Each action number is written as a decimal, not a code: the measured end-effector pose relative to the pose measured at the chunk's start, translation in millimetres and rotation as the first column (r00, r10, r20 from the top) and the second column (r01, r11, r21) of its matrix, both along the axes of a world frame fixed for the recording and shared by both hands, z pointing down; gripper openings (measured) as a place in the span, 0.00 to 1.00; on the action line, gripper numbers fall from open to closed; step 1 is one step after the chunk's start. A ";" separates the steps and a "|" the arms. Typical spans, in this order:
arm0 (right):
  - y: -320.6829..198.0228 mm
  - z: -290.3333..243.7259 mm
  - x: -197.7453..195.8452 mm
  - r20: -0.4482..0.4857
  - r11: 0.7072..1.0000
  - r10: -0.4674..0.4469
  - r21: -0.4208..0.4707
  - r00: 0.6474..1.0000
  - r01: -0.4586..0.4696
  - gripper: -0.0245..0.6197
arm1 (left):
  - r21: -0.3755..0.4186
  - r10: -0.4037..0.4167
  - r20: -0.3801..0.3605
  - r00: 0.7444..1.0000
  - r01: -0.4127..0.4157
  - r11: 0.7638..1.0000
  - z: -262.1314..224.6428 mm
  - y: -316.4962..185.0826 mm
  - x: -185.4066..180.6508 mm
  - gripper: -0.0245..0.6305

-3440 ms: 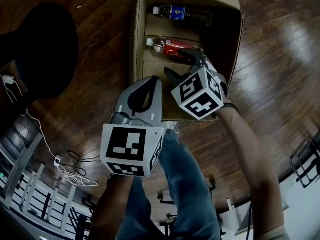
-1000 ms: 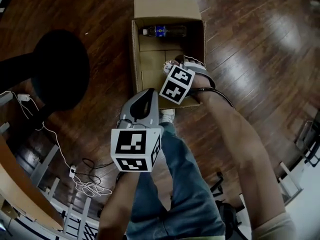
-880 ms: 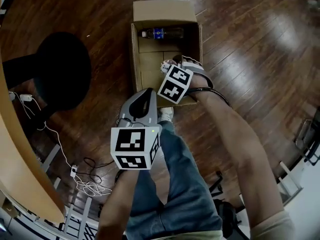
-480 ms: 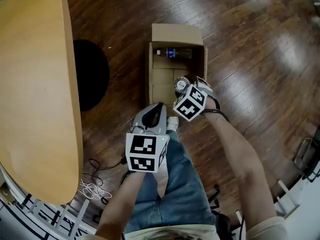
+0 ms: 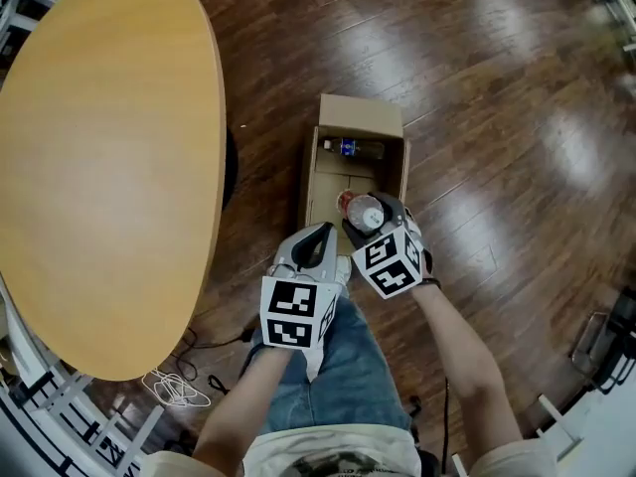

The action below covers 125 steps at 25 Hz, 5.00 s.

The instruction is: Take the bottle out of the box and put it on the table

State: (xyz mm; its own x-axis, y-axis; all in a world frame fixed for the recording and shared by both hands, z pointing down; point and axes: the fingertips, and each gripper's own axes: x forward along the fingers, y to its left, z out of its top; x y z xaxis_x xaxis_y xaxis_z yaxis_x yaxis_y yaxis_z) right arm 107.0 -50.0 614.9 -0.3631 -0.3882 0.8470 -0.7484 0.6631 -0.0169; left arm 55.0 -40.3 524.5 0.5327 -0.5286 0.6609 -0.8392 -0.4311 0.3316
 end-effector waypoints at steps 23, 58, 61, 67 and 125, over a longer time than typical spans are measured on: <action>2.1 -352.4 -55.0 0.208 0.887 -0.136 0.461 0.969 0.026 0.49 | 0.361 -0.188 -0.017 0.982 0.181 0.915 -263.7 9.4 -53.8 0.03; 67.7 -343.1 -408.3 0.104 0.777 -0.597 0.324 0.796 0.540 0.49 | 0.382 -0.653 -0.089 0.752 0.632 0.675 -280.2 102.3 -379.7 0.03; 68.1 -335.4 -428.4 0.080 0.789 -0.584 0.290 0.808 0.542 0.50 | 0.381 -0.652 -0.104 0.751 0.635 0.672 -278.7 104.0 -404.5 0.03; 62.0 -318.2 -460.4 0.054 0.823 -0.539 0.243 0.840 0.513 0.50 | 0.394 -0.631 -0.117 0.767 0.619 0.679 -274.6 98.3 -444.5 0.03; 106.2 -438.9 -368.2 0.438 0.811 -0.212 0.578 0.873 -0.093 0.04 | 0.532 -0.369 -0.223 0.902 0.430 0.729 -324.1 99.9 -370.0 0.03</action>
